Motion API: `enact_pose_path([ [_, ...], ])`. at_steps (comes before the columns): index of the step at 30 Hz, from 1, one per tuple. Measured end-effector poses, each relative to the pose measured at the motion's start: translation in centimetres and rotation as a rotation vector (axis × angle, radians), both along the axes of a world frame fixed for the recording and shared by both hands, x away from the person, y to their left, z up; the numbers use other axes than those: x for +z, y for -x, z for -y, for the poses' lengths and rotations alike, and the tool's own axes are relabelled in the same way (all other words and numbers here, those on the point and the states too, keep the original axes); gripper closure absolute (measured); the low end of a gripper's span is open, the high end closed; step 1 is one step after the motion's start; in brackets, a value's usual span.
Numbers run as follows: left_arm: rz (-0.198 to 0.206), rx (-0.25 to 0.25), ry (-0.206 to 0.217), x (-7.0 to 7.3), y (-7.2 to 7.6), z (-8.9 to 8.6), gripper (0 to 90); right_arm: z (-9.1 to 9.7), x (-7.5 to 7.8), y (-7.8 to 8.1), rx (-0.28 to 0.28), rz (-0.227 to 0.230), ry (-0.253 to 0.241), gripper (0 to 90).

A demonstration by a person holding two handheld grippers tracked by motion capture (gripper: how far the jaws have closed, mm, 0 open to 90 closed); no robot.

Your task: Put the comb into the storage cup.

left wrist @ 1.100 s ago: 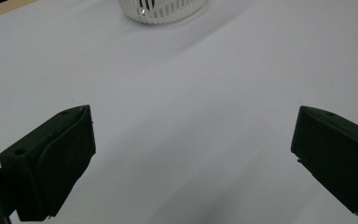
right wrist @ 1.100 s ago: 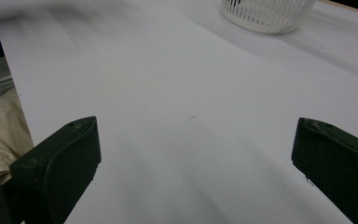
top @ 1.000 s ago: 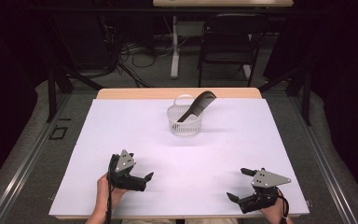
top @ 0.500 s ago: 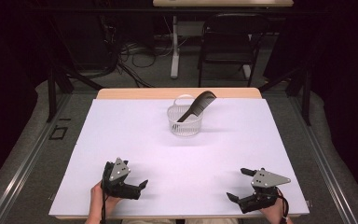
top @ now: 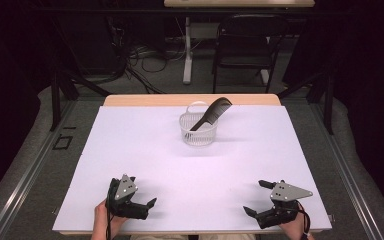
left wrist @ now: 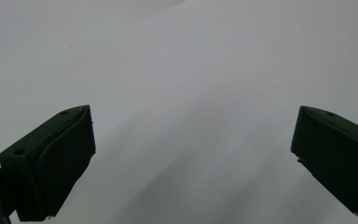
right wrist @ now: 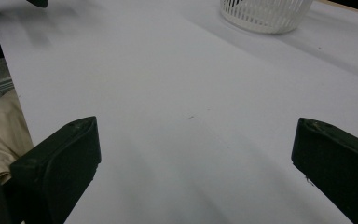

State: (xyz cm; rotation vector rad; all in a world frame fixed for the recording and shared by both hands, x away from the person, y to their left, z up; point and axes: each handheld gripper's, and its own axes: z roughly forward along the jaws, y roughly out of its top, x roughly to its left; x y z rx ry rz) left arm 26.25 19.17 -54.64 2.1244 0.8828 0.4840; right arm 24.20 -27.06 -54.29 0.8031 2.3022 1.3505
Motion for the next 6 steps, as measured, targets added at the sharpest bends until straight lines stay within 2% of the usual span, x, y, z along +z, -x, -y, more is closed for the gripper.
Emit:
enact_pose_path([
  [6,0.003,-0.003,0.001,0.03,-0.15,0.13,0.0,-0.01,-0.07,-0.03,0.004,-0.004,-0.001,0.8],
])
